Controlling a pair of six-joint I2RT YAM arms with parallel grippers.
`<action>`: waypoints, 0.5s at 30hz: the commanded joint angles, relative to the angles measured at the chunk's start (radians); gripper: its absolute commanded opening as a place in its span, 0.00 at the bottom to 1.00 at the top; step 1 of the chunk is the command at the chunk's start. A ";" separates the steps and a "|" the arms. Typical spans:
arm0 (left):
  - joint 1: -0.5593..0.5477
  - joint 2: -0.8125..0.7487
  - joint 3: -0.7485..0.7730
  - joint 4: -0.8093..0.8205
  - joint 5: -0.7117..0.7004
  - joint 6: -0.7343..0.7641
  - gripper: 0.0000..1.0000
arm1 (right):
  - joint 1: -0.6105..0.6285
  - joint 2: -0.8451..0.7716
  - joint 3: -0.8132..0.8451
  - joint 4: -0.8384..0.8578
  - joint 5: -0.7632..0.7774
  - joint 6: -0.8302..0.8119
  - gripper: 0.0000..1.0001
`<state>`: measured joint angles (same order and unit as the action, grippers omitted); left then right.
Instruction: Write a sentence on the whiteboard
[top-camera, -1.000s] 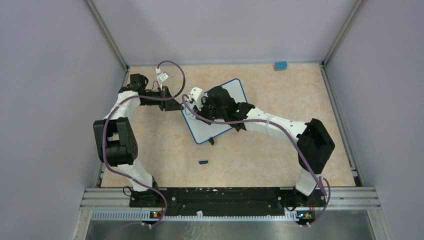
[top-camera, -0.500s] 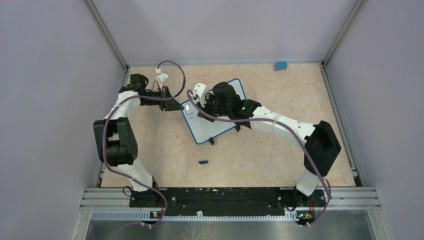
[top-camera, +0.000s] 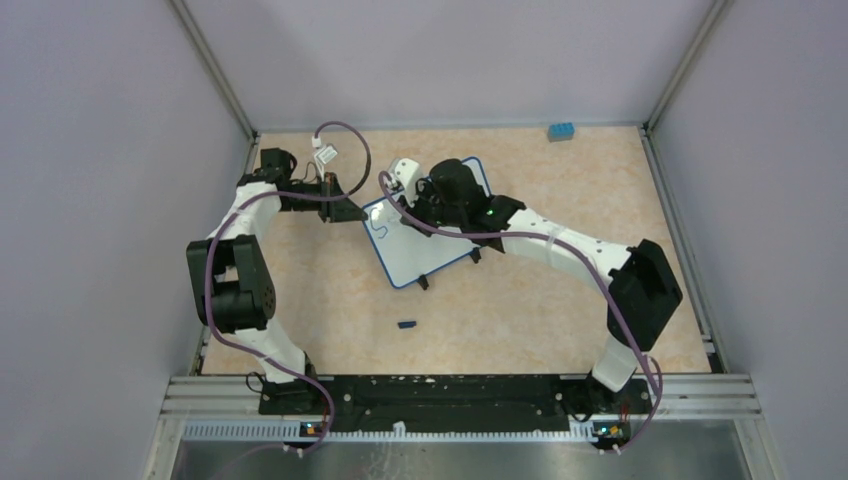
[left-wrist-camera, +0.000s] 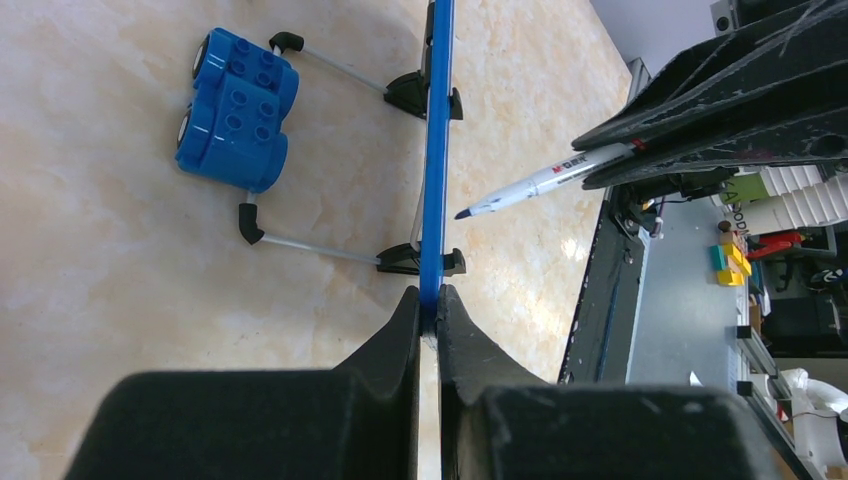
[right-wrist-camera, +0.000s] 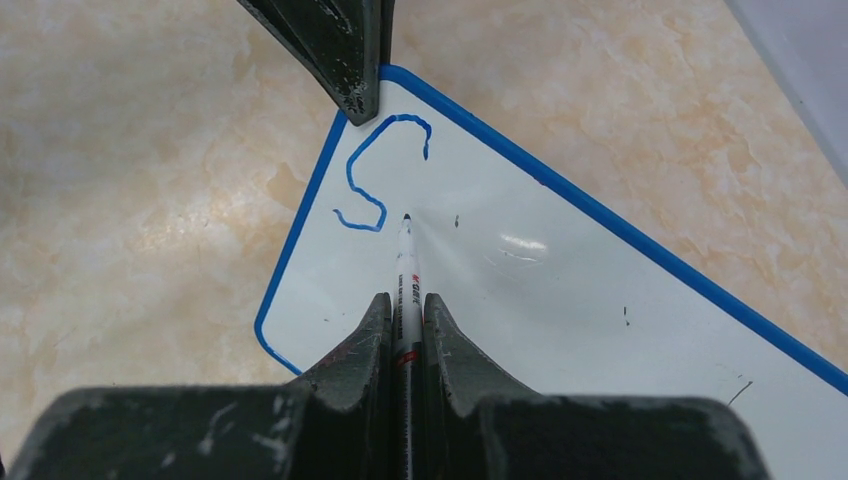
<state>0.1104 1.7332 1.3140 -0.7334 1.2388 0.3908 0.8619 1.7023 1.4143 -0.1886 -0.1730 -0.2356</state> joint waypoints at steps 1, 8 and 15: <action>0.003 -0.043 -0.010 0.015 0.021 0.006 0.00 | 0.004 0.025 0.041 0.042 0.040 -0.019 0.00; 0.003 -0.040 -0.013 0.021 0.024 0.004 0.00 | 0.002 0.026 0.008 0.050 0.054 -0.027 0.00; 0.003 -0.042 -0.012 0.020 0.020 0.005 0.00 | 0.002 0.008 -0.030 0.046 0.034 -0.025 0.00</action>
<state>0.1108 1.7313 1.3087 -0.7250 1.2369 0.3908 0.8619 1.7252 1.4078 -0.1688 -0.1471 -0.2459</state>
